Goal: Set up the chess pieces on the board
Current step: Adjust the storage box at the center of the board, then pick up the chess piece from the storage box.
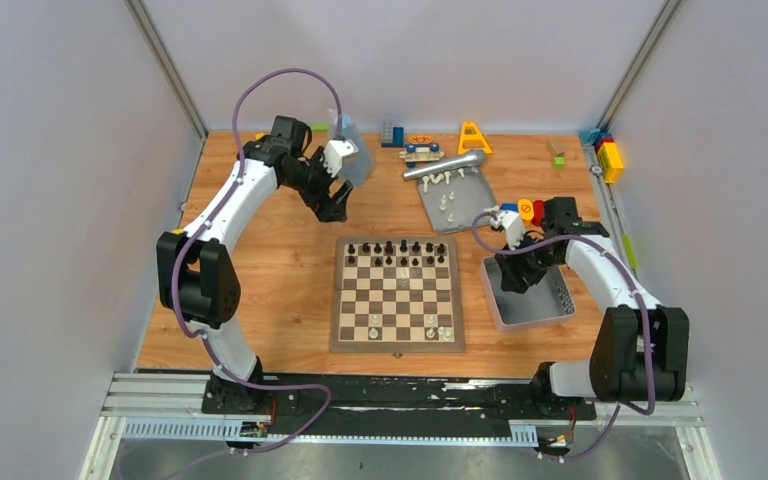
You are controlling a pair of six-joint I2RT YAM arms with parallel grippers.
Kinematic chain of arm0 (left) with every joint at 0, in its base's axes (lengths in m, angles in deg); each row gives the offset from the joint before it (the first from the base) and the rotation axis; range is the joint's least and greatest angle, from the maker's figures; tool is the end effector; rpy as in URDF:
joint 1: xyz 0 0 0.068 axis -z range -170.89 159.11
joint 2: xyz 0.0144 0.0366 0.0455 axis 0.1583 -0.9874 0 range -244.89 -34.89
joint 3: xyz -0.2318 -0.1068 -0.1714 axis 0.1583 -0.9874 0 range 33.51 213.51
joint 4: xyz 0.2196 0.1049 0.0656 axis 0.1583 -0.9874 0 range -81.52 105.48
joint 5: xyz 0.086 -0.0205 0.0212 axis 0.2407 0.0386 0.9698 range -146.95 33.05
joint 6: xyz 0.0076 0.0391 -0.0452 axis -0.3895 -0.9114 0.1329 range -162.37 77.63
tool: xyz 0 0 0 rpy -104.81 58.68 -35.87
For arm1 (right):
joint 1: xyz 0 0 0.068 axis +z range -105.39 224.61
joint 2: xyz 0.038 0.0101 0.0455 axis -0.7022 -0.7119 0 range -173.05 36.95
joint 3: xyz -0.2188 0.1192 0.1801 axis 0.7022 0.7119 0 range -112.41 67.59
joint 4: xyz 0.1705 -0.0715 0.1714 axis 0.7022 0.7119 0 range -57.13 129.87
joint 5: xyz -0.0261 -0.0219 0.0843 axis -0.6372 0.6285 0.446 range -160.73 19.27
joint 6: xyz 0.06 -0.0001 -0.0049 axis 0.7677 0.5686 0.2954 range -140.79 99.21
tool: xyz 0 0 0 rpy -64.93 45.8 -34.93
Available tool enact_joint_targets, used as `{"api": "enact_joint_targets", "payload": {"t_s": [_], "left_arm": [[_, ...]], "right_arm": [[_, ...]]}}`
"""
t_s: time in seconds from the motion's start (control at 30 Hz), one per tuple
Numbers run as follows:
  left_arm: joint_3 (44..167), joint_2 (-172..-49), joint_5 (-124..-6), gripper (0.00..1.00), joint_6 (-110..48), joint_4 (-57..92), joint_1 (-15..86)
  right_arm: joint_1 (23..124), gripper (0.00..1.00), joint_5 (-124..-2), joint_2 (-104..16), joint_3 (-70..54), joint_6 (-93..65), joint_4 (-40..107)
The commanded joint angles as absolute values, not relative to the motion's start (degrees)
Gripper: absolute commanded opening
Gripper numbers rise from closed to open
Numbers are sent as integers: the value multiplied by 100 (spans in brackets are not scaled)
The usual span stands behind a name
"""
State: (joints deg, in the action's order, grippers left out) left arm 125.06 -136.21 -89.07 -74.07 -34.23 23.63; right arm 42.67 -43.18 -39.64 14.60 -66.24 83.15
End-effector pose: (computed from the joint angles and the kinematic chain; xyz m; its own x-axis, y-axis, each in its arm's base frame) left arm 0.3593 -0.1175 0.3302 -0.4606 0.5791 -0.6727 0.8413 0.5264 -0.1229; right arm 0.2219 0.0131 0.2568 -0.6035 -0.6117 -0.5114 -0.7532 0.6479 0.1139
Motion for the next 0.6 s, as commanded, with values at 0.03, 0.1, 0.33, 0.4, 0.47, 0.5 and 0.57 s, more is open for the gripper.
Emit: {"api": "enact_joint_targets", "payload": {"t_s": [0.03,0.1,0.33,0.4,0.47,0.5,0.57], "left_arm": [[12634,-13400,-9080,100,-7697,-3515,2335],[12595,-13364,-9054,100,-7727,-3518,2335],[12434,-13264,-8913,100,-7813,-3542,2335],[12424,-13270,-8870,100,-7816,-3565,2335],[12434,-13278,-8853,100,-7799,-3555,2335],[12436,-13286,-8858,100,-7793,-3555,2335],[12443,-13307,-8857,100,-7766,-3556,2335]], "right_arm": [[4632,49,-3931,-4251,1822,-7153,8012],[4657,49,-3835,-4327,1881,-7224,7971],[4734,49,-3746,-4523,2003,-7428,7873],[4735,49,-3798,-4567,2042,-7476,7772],[4735,47,-3875,-4644,2084,-7551,7658],[4733,47,-3922,-4685,2102,-7583,7585],[4739,46,-3970,-4754,2134,-7641,7471]]}}
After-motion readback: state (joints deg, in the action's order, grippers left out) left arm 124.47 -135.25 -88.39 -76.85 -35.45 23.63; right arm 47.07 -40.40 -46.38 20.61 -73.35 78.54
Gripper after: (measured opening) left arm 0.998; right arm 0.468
